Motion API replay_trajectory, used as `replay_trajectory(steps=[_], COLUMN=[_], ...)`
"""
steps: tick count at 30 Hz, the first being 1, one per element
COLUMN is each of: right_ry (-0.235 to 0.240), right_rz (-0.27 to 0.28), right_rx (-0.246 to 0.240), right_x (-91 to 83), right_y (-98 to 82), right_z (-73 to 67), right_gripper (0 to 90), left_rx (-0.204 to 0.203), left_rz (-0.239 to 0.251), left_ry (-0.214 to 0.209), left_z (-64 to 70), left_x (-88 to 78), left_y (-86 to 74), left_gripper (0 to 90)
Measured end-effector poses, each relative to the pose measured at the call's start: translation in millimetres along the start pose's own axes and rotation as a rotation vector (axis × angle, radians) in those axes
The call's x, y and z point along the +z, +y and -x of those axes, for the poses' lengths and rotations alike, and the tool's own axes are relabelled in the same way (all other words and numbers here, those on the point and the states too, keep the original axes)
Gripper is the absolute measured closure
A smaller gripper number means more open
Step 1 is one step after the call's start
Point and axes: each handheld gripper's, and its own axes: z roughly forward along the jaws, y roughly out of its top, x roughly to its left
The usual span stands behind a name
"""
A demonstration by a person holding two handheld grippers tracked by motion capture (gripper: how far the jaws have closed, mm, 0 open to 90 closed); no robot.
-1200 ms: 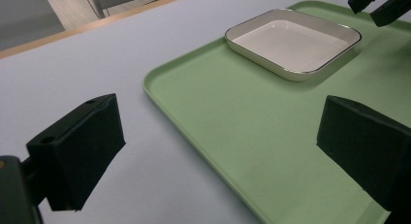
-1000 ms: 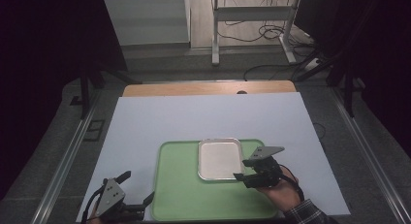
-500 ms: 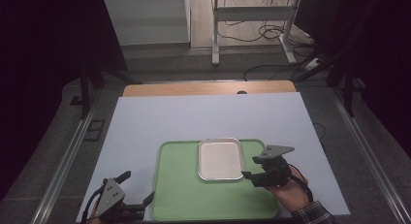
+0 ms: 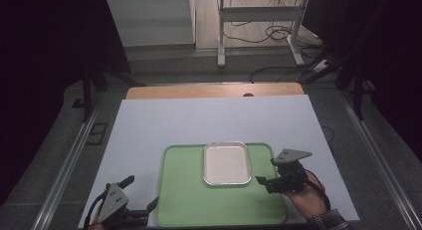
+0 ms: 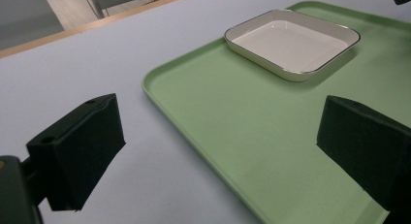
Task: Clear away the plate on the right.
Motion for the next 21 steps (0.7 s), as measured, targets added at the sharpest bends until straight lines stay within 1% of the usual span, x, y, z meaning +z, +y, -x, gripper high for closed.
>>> replay_trajectory(steps=[9,21], right_ry=[-0.008,-0.039], right_rz=[0.056,0.076], right_rx=[0.016,0.036], right_x=[-13.4,-29.4], right_y=[-3.9,-15.6], right_z=[5.9,10.6], right_gripper=[10.9,7.0], left_rx=[0.001,0.001], left_rz=[-0.001,-0.001], left_ry=[-0.001,-0.001], left_z=[0.0,0.0], left_x=[0.1,0.2], left_y=[0.0,0.1], left_gripper=[2.7,2.7])
